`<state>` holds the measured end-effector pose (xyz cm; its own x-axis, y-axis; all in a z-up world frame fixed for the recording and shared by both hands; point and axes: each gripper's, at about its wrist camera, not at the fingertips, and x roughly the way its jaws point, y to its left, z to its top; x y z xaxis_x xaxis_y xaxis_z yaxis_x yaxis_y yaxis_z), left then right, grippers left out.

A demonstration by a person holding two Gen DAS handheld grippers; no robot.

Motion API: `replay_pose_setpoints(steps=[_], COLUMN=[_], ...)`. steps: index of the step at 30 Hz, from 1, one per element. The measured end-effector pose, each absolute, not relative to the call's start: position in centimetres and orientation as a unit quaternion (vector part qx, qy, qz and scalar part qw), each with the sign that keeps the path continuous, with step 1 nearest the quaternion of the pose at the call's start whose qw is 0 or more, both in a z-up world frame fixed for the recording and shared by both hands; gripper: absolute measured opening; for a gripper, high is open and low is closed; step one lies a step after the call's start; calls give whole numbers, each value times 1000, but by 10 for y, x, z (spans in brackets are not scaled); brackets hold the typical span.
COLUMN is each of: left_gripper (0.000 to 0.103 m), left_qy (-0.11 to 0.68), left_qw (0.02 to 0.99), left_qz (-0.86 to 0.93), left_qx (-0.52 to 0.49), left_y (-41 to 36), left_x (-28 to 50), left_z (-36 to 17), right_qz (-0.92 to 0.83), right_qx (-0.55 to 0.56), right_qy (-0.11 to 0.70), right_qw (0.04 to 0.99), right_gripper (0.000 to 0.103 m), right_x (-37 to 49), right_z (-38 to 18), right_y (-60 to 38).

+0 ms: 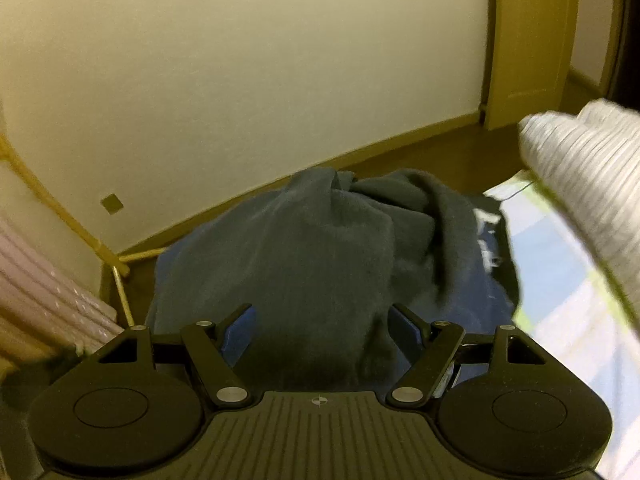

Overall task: Fold clothes
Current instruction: 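Grasp the dark grey garment with the left gripper while the right gripper grasps it too, then lift the dark grey pants off the pile with both grippers and shake them out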

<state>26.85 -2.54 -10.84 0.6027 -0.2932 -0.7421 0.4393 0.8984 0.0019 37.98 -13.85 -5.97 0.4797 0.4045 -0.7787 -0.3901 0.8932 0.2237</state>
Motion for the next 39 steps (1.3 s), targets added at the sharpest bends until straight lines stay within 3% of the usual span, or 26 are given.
replay_pose_setpoints(steps=[4, 7, 8, 9, 10, 11, 21, 39], left_gripper=[39, 27, 23, 21, 19, 19, 16, 17], left_qy=[384, 383, 380, 377, 371, 364, 256, 256], left_qw=[894, 894, 895, 895, 896, 897, 881, 652], left_qz=[-208, -216, -217, -218, -223, -228, -359, -689], left_qx=[94, 88, 91, 93, 96, 100, 171, 185], left_y=[-19, -17, -19, -20, -22, -25, -126, -494], left_x=[269, 272, 273, 274, 272, 269, 164, -203], left_z=[-115, -113, -111, -109, -106, -103, -35, -35], right_qz=[241, 244, 246, 253, 258, 262, 236, -68], right_qx=[33, 45, 45, 47, 47, 47, 95, 190], right_qy=[467, 468, 462, 455, 448, 439, 347, 340], right_qw=[850, 849, 851, 852, 855, 858, 903, 919], right_gripper=[76, 75, 55, 27, 14, 8, 6, 5], right_x=[406, 409, 407, 403, 398, 395, 299, -155], right_z=[-78, -83, -82, -79, -74, -66, 19, 15], right_y=[-133, -131, -131, -132, -133, -134, -218, -531])
